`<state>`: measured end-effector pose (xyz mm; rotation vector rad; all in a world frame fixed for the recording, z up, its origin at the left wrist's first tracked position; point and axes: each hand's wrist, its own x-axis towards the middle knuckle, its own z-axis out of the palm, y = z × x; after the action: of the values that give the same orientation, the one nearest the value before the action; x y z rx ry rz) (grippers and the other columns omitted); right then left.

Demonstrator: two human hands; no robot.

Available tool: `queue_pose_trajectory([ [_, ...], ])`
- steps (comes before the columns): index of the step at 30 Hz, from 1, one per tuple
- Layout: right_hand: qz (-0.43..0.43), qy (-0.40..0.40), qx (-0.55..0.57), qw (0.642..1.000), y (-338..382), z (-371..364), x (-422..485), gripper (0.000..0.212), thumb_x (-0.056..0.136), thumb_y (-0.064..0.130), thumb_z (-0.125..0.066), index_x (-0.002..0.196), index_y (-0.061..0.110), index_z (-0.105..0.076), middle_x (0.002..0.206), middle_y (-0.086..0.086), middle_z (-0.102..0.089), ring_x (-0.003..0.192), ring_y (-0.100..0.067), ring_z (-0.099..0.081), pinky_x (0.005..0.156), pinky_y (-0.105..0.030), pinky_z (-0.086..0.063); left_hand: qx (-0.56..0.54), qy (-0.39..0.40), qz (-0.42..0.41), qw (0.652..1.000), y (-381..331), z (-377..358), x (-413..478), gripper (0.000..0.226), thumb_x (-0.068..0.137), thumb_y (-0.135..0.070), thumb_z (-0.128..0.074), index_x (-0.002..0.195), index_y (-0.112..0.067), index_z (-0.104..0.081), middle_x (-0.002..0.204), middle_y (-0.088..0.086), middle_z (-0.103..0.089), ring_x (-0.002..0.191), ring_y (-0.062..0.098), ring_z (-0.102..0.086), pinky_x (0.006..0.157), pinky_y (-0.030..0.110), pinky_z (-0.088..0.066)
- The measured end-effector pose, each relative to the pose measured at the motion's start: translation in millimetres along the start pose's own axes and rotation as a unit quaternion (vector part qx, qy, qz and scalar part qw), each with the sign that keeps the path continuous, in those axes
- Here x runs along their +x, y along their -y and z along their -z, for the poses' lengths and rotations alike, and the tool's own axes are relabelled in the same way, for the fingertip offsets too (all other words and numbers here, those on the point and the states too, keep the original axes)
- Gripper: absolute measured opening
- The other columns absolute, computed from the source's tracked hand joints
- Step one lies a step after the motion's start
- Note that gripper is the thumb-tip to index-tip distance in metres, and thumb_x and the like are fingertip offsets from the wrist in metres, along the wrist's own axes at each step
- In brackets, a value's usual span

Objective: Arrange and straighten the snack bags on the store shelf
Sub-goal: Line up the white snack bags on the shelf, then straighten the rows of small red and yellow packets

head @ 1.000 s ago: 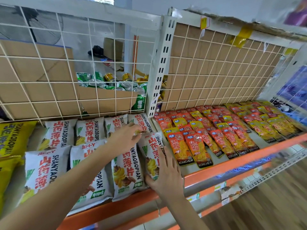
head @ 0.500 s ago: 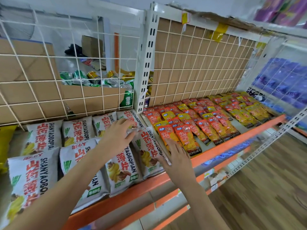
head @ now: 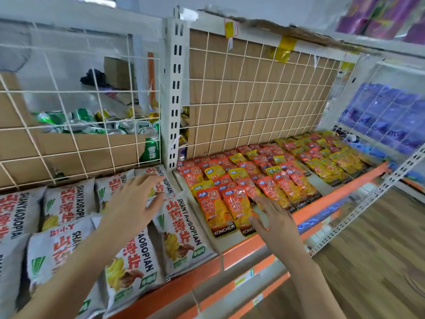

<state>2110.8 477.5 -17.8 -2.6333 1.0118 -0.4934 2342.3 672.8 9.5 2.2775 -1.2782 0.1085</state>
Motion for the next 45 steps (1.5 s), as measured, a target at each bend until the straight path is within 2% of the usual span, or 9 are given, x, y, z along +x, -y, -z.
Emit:
queue_pose_trajectory([
  [2,0.011,-0.010,0.006,1.000,-14,1,12,0.065,0.078,0.056,-0.031,0.128,0.021,-0.051,0.125,0.001,-0.057,0.111,-0.024,-0.055,0.087,-0.041,-0.043,0.016,-0.005,-0.001,1.000,-8,-4,3,0.044,0.089,-0.041,-0.041,0.122,-0.017,-0.056,0.120,0.002,-0.058,0.106,0.030,-0.057,0.084,0.047,-0.046],
  [8,0.039,0.026,0.013,0.999,-51,8,60,0.044,0.089,0.036,-0.053,0.131,0.021,-0.047,0.133,0.002,-0.051,0.123,-0.024,-0.048,0.097,-0.044,-0.041,0.041,0.013,0.066,0.997,-35,-31,18,0.042,0.093,-0.034,-0.046,0.133,-0.022,-0.045,0.139,-0.006,-0.042,0.127,0.020,-0.039,0.103,0.039,-0.033],
  [12,0.074,0.045,0.014,0.996,-72,6,96,0.047,0.087,0.041,-0.047,0.129,0.020,-0.050,0.131,0.000,-0.053,0.118,-0.022,-0.052,0.093,-0.040,-0.045,0.034,0.015,0.120,0.992,-51,-52,32,0.043,0.093,-0.033,-0.048,0.135,-0.024,-0.042,0.142,-0.008,-0.038,0.132,0.019,-0.032,0.107,0.040,-0.030],
  [16,0.113,0.085,0.021,0.990,-86,1,131,0.054,0.087,0.053,-0.037,0.132,0.024,-0.046,0.137,0.004,-0.047,0.124,-0.017,-0.046,0.097,-0.032,-0.040,0.074,-0.012,0.130,0.989,-64,-71,43,0.031,0.087,-0.025,-0.059,0.117,-0.020,-0.060,0.121,0.000,-0.060,0.111,0.030,-0.056,0.086,0.047,-0.046],
  [18,0.142,0.114,0.007,0.983,-91,-2,147,0.049,0.092,0.049,-0.040,0.136,0.026,-0.040,0.143,0.006,-0.040,0.132,-0.014,-0.037,0.104,-0.030,-0.033,0.080,-0.017,0.136,0.987,-69,-78,48,0.031,0.081,-0.028,-0.059,0.110,-0.018,-0.064,0.113,0.002,-0.063,0.102,0.033,-0.060,0.078,0.048,-0.049],
  [24,0.204,0.168,-0.014,0.964,-90,-14,184,0.045,0.096,0.039,-0.040,0.138,0.024,-0.036,0.144,0.005,-0.037,0.134,-0.014,-0.031,0.110,-0.030,-0.026,0.084,-0.001,0.180,0.980,-77,-99,68,0.040,0.088,-0.035,-0.058,0.127,-0.025,-0.053,0.133,-0.004,-0.049,0.125,0.022,-0.042,0.103,0.042,-0.034],
  [30,0.247,0.197,-0.040,0.948,-78,-28,208,0.047,0.099,0.032,-0.035,0.145,0.025,-0.026,0.146,0.002,-0.035,0.135,-0.015,-0.030,0.112,-0.029,-0.020,0.132,0.073,0.208,0.966,-78,-110,95,0.039,0.095,-0.043,-0.041,0.131,-0.029,-0.043,0.135,-0.008,-0.045,0.126,0.014,-0.039,0.105,0.031,-0.028],
  [39,0.246,0.237,-0.038,0.939,-69,-35,223,0.040,0.092,0.036,-0.050,0.131,0.024,-0.047,0.125,0.006,-0.043,0.122,-0.012,-0.038,0.107,-0.031,-0.029,0.108,0.116,0.202,0.967,-69,-112,109,0.031,0.088,-0.046,-0.053,0.116,-0.032,-0.055,0.121,-0.011,-0.050,0.108,0.007,-0.048,0.089,0.023,-0.039],
  [45,0.221,0.236,-0.006,0.946,-59,-34,227,0.021,0.090,0.029,-0.056,0.110,0.023,-0.056,0.116,0.006,-0.050,0.112,-0.013,-0.049,0.096,-0.029,-0.038,0.075,0.112,0.204,0.970,-60,-118,115,0.015,0.089,-0.034,-0.056,0.103,-0.029,-0.057,0.115,-0.010,-0.053,0.100,0.006,-0.049,0.086,0.024,-0.044],
])
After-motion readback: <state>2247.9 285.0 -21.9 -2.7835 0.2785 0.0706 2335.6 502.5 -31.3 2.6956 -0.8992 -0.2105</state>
